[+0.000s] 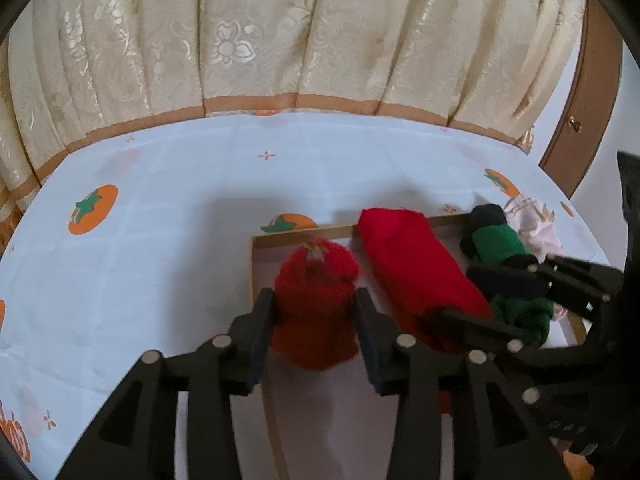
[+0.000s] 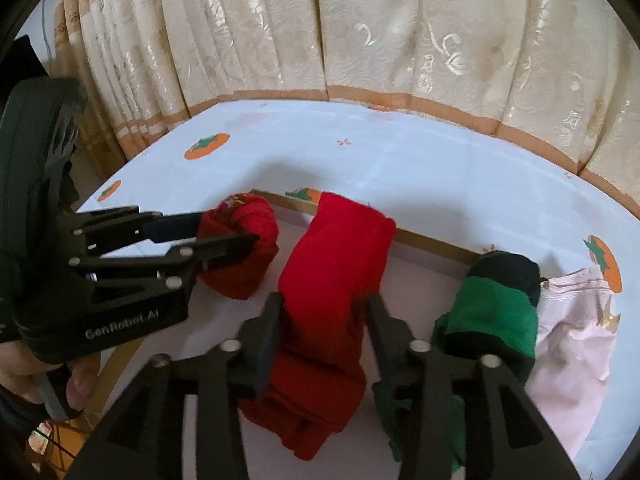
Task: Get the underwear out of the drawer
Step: 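Lower both red socks into the tray and open both tools, then move both open tools back down into the drawer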
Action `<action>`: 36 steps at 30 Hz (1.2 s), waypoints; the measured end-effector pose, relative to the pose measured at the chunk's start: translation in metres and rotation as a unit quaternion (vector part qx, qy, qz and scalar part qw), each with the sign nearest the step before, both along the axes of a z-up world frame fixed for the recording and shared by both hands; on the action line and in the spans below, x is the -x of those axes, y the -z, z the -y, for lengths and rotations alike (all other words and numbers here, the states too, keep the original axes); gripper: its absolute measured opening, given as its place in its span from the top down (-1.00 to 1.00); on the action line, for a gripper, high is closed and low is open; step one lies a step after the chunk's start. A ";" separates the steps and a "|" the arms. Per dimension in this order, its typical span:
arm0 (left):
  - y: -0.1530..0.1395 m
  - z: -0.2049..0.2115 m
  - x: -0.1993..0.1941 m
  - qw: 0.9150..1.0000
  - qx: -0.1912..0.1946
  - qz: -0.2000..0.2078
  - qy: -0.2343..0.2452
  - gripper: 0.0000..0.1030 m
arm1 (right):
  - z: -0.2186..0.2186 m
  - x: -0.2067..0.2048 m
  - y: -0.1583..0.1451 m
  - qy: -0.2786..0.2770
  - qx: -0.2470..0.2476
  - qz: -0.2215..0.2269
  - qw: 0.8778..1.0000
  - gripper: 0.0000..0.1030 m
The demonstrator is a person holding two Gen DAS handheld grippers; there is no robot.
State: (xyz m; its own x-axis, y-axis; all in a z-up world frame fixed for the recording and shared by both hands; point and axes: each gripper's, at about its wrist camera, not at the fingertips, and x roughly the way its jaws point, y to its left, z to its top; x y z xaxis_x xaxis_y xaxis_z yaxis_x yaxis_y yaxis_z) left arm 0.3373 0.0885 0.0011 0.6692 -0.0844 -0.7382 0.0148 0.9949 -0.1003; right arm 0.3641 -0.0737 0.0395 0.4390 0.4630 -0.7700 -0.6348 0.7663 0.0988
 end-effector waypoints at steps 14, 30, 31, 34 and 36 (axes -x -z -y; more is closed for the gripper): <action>-0.025 0.005 0.054 0.999 -0.002 0.050 0.014 -0.05 | 0.032 0.059 -0.040 -0.009 -0.008 0.049 0.999 -0.06; -0.020 0.030 0.169 0.995 -0.009 0.068 0.070 -0.06 | 0.101 0.184 -0.039 -0.039 -0.009 0.051 0.998 -0.07; -0.018 0.032 0.176 0.995 -0.009 0.066 0.076 -0.06 | 0.105 0.190 -0.035 -0.040 -0.007 0.044 0.998 -0.07; -0.010 0.042 0.199 0.994 -0.019 0.059 0.091 -0.06 | 0.118 0.211 -0.020 -0.039 0.006 0.028 0.999 -0.07; -0.004 0.046 0.210 0.994 -0.022 0.053 0.098 -0.06 | 0.127 0.224 -0.010 -0.038 0.014 0.017 0.999 -0.07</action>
State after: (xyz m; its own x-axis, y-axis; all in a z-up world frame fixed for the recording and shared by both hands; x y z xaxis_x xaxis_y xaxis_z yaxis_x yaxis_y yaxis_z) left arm 0.1271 0.0425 0.0049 0.7174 -0.1903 -0.6702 0.2165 0.9752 -0.0451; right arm 0.1406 -0.2011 0.0498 0.4291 0.4746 -0.7685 -0.6944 0.7174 0.0553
